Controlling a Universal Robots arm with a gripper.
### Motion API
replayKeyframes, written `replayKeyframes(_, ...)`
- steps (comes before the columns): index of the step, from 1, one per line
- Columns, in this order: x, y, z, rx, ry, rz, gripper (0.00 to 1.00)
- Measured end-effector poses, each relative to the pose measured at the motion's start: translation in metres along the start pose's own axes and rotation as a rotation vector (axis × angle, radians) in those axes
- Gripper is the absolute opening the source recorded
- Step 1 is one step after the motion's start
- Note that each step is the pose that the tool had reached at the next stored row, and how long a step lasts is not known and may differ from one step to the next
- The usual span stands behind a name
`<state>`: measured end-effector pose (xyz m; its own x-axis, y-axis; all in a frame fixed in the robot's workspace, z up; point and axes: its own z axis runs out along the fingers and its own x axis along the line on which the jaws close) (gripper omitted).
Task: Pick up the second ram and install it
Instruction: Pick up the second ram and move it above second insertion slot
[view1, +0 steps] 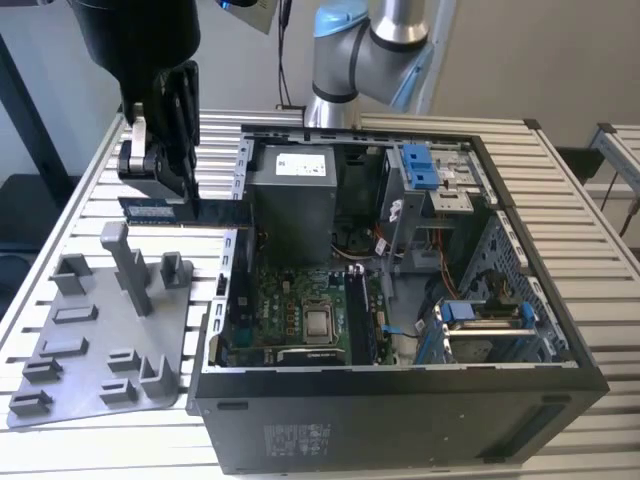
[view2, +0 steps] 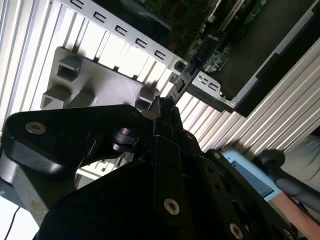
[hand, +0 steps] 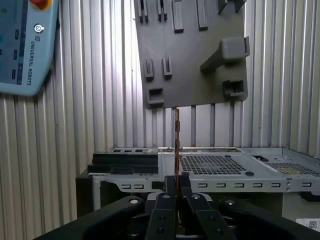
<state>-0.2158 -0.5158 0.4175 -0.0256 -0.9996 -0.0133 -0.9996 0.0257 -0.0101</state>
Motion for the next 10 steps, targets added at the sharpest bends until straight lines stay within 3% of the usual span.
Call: replayKeyframes(10, -0.0009, -0.0310, 0.0004, 0.0000, -0.0001, 0.000, 0.14)
